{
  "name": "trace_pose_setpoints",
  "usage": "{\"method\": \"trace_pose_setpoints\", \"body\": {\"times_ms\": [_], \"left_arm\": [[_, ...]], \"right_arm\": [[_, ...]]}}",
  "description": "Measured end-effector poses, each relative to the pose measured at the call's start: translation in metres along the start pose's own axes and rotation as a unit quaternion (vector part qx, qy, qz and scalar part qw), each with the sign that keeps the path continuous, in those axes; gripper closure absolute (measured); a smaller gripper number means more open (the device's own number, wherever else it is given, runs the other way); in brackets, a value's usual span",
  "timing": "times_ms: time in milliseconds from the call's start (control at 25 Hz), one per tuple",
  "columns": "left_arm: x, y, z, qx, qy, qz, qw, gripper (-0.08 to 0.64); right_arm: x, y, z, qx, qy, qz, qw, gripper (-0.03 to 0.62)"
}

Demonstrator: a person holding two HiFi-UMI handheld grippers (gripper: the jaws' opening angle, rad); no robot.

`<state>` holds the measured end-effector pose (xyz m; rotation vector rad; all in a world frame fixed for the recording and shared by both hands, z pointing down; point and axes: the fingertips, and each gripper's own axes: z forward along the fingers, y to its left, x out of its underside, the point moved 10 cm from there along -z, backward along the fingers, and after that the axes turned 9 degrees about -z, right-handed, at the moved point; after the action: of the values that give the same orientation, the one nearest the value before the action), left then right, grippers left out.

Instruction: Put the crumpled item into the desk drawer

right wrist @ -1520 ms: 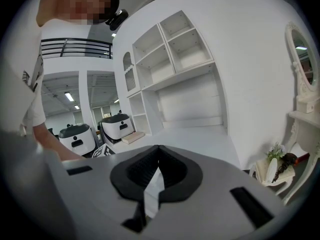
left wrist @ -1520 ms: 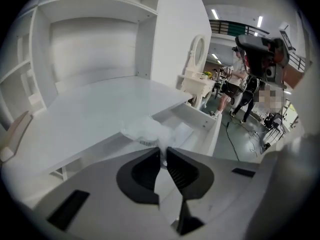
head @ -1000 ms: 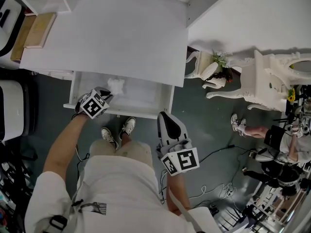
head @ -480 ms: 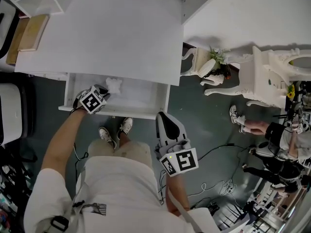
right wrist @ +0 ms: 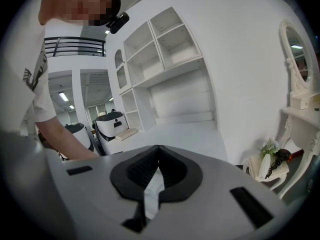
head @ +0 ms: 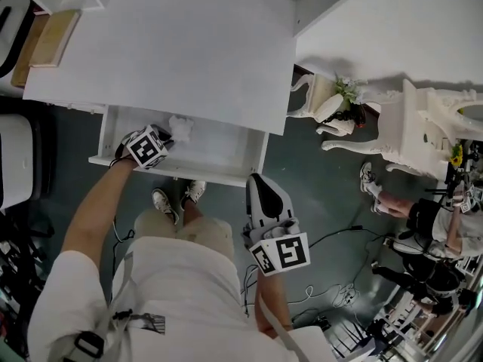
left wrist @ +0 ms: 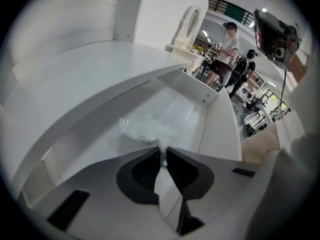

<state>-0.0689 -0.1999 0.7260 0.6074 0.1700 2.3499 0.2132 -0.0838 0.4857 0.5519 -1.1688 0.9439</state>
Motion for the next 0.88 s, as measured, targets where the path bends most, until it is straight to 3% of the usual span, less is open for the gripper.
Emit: {"method": "trace_pose_setpoints", "body": {"times_ms": [440, 880], "left_arm": [[-0.006, 0.006, 0.02, 0.001, 0.033, -0.004, 0.9994, 0.511], [-0.016, 0.007, 0.031, -0.059, 0.076, 0.0, 0.9954, 0.511]], "right_arm": [[0.003, -0.01, 0.013, -0.009, 0.003, 0.005, 1.0, 0.583], [0.01, -0.02, 0.015, -0.019, 0.005, 0.019, 1.0, 0.583]]}}
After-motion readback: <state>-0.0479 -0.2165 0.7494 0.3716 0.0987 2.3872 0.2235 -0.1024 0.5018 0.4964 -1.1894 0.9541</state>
